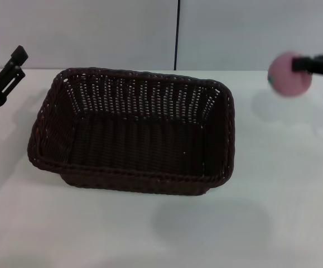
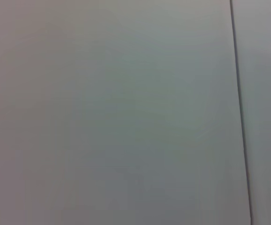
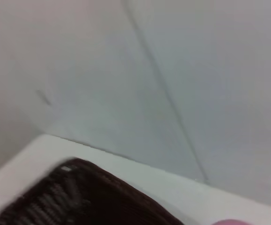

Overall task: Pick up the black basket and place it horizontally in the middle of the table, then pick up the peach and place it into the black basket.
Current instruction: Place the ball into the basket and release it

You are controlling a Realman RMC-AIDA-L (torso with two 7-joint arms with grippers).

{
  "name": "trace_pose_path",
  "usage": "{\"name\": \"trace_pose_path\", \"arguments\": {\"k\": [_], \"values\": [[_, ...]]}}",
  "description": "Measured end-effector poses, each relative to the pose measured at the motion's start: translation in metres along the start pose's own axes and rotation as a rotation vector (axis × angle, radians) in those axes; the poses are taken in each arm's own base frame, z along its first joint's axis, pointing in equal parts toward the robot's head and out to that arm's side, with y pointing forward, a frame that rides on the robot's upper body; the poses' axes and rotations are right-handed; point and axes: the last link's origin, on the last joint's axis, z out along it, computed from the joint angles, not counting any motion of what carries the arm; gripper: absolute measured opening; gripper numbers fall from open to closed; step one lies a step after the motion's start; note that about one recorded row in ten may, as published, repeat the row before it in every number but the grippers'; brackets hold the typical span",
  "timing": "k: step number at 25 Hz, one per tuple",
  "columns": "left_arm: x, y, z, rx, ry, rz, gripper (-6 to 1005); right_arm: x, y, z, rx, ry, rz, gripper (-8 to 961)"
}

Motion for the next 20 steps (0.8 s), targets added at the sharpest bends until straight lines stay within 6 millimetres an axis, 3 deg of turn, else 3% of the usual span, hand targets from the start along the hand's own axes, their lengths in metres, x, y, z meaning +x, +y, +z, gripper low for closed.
{"name": "trace_pose_path", "arguments": {"k": [5,10,16,20], "values": [[0.000,0.002,0.000,-0.007,0.003,-0.005,703,-0.041,0.034,0.015,-0.140,-0.037,-0.131,14],[-0.003,0.006,-0.004,-0.021,0.007,-0.023,703,-0.062,0.054,0.059,-0.252,0.007,-0.191,13],[-0.007,0.009,-0.017,-0.018,0.007,-0.042,703,-0.059,0.056,0.110,-0.304,0.028,-0.251,13],[-0.008,0.009,-0.023,-0.003,0.000,-0.045,703,-0.049,0.063,0.131,-0.338,0.068,-0.266,16]]}}
